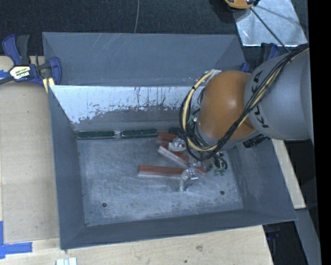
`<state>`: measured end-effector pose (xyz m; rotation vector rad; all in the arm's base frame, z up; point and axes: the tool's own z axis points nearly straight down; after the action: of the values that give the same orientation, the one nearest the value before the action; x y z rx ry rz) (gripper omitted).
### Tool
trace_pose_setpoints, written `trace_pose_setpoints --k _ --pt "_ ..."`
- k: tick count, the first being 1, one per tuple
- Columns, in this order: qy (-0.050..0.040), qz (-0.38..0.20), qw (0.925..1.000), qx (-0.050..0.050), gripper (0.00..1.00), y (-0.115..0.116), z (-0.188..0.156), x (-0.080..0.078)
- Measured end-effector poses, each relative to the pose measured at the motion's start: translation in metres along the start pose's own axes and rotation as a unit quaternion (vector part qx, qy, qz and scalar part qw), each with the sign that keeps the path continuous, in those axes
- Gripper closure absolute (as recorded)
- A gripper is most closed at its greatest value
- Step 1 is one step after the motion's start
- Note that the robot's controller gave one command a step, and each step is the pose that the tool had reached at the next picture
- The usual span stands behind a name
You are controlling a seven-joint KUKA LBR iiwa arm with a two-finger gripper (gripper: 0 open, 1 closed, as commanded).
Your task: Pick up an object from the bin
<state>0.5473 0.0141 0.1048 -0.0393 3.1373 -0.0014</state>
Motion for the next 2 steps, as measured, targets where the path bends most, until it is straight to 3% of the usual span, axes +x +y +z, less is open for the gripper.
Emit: trace_pose_setpoints --k 1,2 --pt "0.0006 -0.039 0.9992 0.000 0.00 0.017 0.031 0.000" --pt "-0.0110 0.036 0.9993 0.000 1.00 0.033 0.027 -0.010"
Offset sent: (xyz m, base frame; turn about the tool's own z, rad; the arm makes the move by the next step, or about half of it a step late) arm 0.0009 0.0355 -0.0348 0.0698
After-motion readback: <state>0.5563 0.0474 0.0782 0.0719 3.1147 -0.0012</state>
